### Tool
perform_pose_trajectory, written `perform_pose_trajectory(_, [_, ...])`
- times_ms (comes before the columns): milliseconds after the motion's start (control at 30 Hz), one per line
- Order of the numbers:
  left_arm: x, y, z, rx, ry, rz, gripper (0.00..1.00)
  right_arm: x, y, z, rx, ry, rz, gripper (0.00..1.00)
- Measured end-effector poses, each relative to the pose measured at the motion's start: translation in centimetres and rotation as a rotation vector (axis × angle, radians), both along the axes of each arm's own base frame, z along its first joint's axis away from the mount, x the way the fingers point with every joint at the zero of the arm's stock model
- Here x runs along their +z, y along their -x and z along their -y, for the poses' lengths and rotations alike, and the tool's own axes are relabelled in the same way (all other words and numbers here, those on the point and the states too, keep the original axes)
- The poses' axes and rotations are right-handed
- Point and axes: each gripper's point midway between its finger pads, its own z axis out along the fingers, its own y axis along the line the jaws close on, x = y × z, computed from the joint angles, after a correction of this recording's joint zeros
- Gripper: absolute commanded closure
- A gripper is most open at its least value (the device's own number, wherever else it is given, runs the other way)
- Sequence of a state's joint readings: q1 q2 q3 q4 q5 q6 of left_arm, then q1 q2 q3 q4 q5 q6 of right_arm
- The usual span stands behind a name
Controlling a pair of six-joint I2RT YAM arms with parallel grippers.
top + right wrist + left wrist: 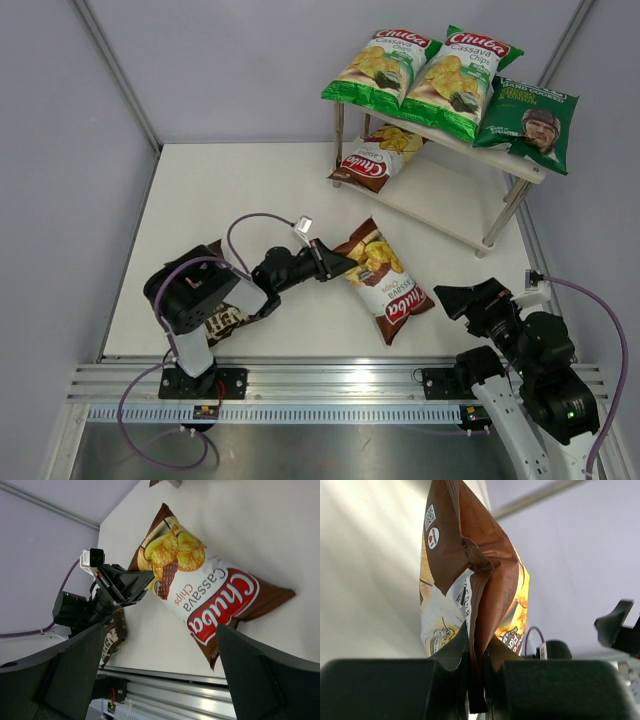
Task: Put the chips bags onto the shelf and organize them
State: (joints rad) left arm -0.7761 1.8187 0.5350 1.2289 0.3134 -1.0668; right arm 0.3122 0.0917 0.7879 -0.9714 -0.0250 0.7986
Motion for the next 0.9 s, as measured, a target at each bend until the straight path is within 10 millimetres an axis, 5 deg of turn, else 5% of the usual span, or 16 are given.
perform_pose_trajectory(233, [2.8, -1.1, -6.4, 0.172, 0.037, 0.023, 1.00, -2.5, -2.2, -3.1, 0.066, -0.159, -0.058, 0.01])
perform_pose_trajectory(533, [16.1, 0.9, -11.4, 0.300, 0.271, 0.306, 1.00, -4.7, -4.8, -7.7, 0.231, -0.390, -0.052, 0.00])
perform_pose_trajectory(667, [20.5, 2.4, -14.3, 0.384, 0.338, 0.379, 1.00, -5.3, -5.6, -9.7, 0.338, -0.490, -0.027, 0.01])
perform_pose_trajectory(900, [22.6, 3.1, -16.5, 0.462, 0.348, 0.382, 1.00, 0.3, -4.9, -11.3, 0.528, -0.540, 0.195, 0.01])
